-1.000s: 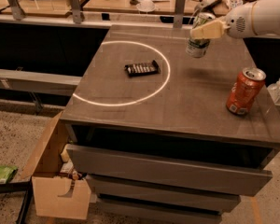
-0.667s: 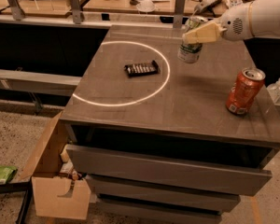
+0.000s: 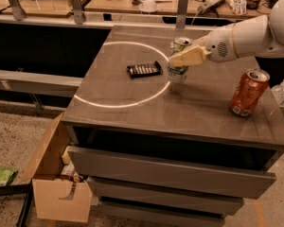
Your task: Move 7up can near rxbar chocolate
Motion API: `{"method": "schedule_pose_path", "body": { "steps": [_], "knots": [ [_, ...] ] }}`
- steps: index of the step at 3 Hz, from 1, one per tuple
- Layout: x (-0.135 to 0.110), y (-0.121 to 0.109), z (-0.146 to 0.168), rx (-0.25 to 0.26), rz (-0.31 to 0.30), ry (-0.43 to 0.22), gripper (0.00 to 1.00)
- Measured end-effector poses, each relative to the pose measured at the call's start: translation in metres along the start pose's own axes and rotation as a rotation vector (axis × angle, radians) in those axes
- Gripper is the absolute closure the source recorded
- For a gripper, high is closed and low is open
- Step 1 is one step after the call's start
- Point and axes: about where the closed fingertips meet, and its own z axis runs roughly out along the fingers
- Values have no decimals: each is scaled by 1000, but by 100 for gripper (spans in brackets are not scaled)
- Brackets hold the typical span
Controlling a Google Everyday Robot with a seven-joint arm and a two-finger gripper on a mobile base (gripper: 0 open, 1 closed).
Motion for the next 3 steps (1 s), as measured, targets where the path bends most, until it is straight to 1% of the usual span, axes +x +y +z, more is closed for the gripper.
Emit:
{"method": "schedule_pose_path", "body": {
  "steps": [1, 2, 3],
  "knots": [
    [2, -4, 27, 32, -32, -6, 100],
    [-1, -16, 39, 69, -56, -9, 100],
    [4, -23, 51, 94, -71, -1, 82]
  ]
}}
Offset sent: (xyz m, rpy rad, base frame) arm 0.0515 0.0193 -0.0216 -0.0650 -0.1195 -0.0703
